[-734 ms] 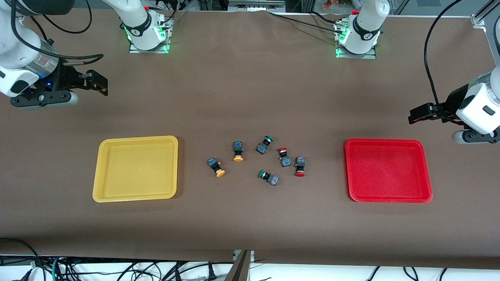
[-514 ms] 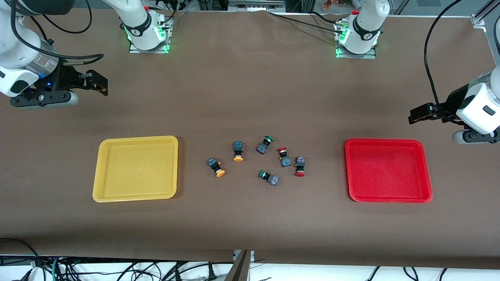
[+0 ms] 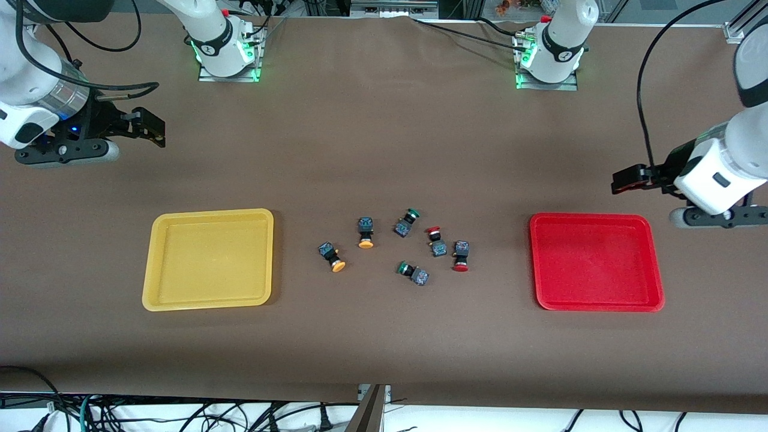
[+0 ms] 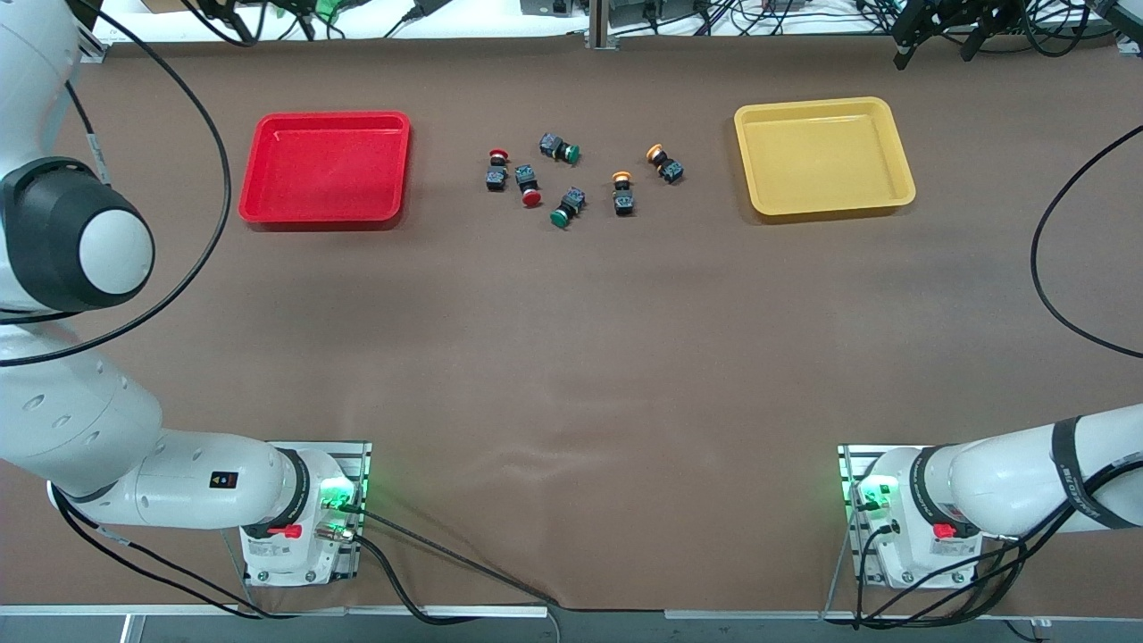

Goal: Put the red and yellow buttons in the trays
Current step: 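Move the left gripper toward a red-capped button near the red tray, then grasp the red button with the left gripper while the right gripper grasps yellow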

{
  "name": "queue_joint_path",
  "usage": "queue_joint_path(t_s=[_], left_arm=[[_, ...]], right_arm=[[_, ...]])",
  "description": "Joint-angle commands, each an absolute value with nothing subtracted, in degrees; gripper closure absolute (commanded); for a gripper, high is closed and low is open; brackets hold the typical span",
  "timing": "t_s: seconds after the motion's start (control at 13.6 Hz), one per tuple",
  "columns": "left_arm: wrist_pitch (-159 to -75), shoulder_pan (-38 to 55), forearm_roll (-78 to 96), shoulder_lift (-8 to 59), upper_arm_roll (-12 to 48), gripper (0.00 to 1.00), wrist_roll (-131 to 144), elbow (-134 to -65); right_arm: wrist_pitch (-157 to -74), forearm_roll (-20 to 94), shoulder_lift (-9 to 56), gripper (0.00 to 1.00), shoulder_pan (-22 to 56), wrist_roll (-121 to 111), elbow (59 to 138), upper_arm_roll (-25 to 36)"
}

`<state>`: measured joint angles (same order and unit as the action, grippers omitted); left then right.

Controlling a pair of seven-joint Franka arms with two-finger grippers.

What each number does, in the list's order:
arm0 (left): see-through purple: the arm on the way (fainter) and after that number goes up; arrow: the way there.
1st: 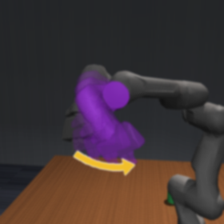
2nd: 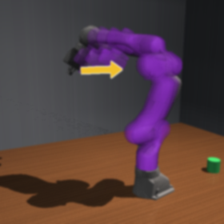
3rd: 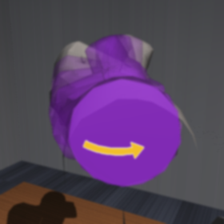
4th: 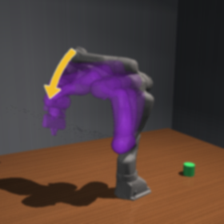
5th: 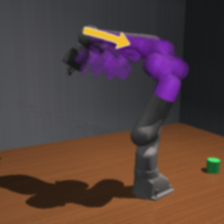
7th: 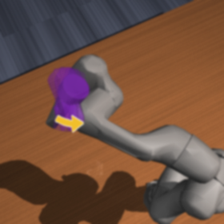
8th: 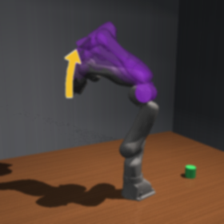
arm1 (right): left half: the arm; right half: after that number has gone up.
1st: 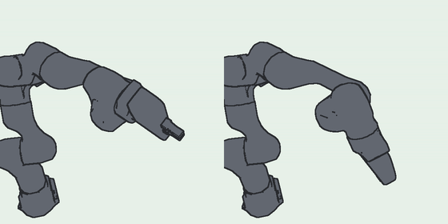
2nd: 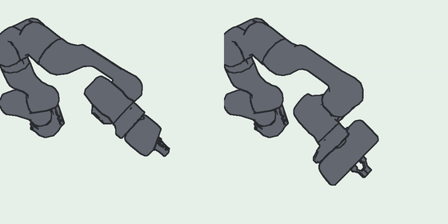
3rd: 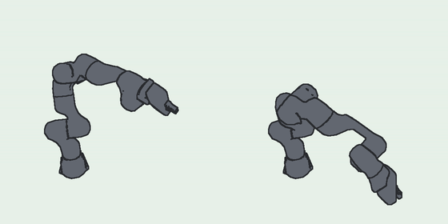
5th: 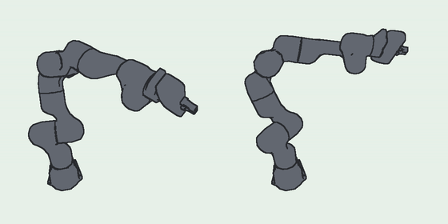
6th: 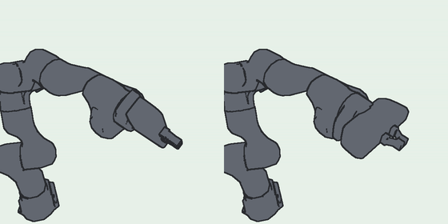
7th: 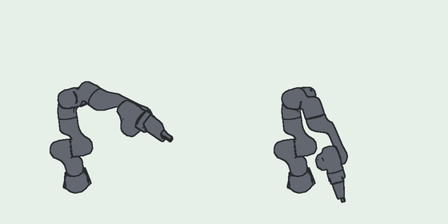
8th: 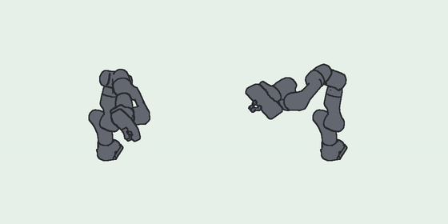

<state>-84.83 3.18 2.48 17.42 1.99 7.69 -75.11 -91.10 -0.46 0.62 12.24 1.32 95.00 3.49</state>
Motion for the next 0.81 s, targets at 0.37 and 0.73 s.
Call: queue_joint_path(t_s=[0.37, 0.73], left_arm=[[-100.07, 12.20, 3.69, 29.51, 2.02, 0.00, 20.18, -73.56], [-113.08, 16.17, 3.87, 39.62, 2.11, 0.00, 23.55, -74.18]], right_arm=[[-90.26, 0.26, 1.23, 0.00, 13.97, 0.70, 94.22, 2.99], [-91.75, 3.15, 6.39, 0.00, 14.24, -0.95, 93.96, 2.72]])
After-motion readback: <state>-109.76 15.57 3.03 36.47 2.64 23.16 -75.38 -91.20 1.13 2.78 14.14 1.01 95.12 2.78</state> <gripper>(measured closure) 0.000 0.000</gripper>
